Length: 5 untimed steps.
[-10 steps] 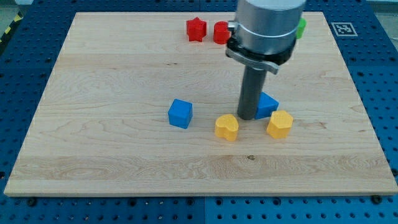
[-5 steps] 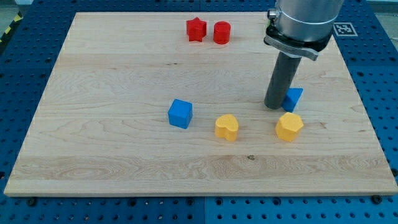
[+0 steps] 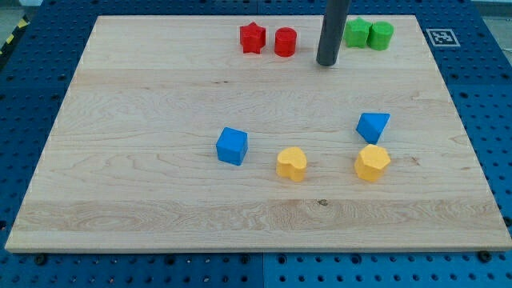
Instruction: Separate the red star and the red circle
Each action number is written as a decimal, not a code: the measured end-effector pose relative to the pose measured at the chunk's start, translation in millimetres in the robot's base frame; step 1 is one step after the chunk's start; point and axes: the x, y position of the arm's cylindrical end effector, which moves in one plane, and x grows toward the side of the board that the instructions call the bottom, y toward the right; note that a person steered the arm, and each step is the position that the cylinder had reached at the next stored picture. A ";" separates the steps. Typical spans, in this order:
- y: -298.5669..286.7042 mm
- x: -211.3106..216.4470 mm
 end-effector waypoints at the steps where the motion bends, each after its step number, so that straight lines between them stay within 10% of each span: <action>1: -0.3 -33.6; 5: -84.8 -39.2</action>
